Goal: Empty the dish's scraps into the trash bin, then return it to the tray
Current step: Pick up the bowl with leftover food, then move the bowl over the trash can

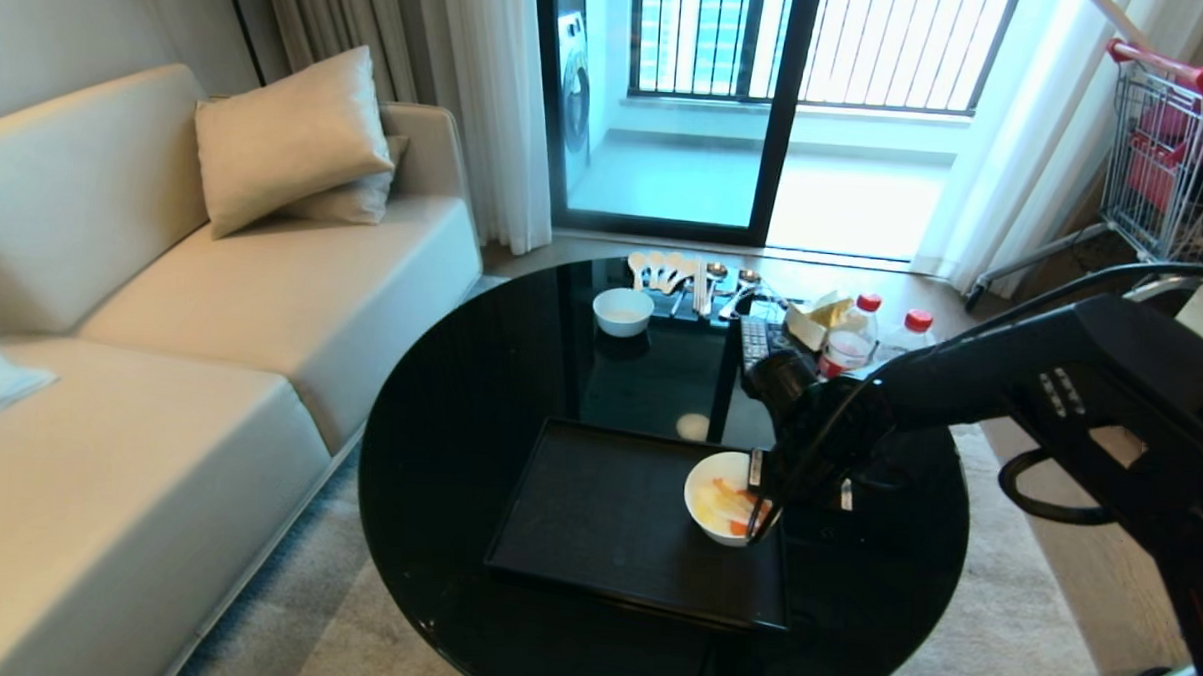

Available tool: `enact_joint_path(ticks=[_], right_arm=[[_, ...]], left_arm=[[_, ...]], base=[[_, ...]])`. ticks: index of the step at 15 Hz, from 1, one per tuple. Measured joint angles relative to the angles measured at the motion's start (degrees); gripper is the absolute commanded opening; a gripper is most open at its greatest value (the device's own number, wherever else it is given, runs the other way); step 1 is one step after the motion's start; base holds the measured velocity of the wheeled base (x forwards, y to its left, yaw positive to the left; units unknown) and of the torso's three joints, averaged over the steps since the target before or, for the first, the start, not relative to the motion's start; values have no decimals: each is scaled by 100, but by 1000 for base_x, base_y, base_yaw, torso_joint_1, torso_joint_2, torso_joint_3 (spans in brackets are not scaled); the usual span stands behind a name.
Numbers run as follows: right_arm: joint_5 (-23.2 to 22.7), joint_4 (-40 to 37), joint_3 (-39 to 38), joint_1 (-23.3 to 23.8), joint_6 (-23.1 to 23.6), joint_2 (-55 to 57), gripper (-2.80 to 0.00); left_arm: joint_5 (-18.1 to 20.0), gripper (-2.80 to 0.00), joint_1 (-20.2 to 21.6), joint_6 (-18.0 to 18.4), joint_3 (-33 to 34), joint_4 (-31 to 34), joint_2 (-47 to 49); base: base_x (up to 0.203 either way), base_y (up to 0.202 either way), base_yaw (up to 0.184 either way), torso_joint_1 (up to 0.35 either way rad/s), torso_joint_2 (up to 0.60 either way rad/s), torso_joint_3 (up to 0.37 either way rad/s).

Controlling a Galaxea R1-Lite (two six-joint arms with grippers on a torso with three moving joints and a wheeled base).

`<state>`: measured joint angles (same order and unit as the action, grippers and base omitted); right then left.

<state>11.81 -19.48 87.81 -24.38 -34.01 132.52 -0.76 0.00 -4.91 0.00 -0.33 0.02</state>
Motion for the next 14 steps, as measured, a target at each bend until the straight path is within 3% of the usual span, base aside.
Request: enact_joint_path(ticks=[10, 14], right_arm=[[-105, -164, -437, 784, -61, -1019, -280], [-217, -163, -1061, 958, -19, -1807, -280]], left_arm=[[-1, -280, 0, -2, 0, 0, 0], [1, -280, 0, 0, 0, 0, 0]], base=[[0, 0, 0, 0, 0, 0], [0, 0, 0, 0, 0, 0]])
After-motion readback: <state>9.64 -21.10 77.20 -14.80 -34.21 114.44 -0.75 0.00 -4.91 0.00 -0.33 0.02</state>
